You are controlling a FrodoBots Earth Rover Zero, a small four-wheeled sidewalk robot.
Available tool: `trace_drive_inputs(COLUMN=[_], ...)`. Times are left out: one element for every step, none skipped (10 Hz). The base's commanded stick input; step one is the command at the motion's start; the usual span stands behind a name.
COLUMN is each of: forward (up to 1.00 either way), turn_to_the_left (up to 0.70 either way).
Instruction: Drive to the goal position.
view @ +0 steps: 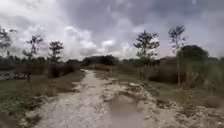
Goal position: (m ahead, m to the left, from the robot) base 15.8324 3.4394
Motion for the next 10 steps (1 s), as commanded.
trace_drive_inputs(forward=[0.70,0.70,0.70,0.70,0.70,0.70,0.70,0.70,0.70,0.70], turn_to_the_left=[0.19,0.35,0.16,0.00,0.00,0.00,0.00,0.35,0.35,0.35])
